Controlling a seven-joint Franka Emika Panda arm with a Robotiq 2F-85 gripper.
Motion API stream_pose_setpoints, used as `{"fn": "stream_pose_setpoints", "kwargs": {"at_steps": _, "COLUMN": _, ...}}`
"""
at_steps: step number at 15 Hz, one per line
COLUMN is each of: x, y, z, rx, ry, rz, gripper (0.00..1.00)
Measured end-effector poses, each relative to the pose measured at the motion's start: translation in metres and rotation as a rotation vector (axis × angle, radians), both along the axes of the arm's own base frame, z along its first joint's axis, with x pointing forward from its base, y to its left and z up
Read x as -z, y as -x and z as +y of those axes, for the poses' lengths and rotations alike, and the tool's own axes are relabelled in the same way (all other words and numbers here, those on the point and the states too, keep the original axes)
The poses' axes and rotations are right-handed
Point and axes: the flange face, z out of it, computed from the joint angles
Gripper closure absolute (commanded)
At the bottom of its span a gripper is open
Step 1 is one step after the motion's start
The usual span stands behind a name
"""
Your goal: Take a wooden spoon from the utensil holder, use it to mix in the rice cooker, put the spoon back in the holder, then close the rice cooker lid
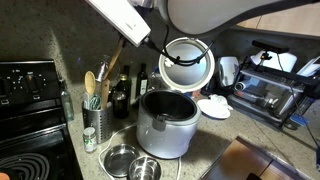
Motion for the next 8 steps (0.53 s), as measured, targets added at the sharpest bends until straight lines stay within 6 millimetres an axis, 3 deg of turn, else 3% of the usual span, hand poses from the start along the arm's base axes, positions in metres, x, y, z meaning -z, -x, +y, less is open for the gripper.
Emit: {"fn": "stream_pose_setpoints", "kwargs": {"at_steps": 8, "x": -0.003, "y": 0.008, "z": 0.018, "rx": -0.002, "ry": -0.035, "rz": 0.106, "gripper": 0.96}}
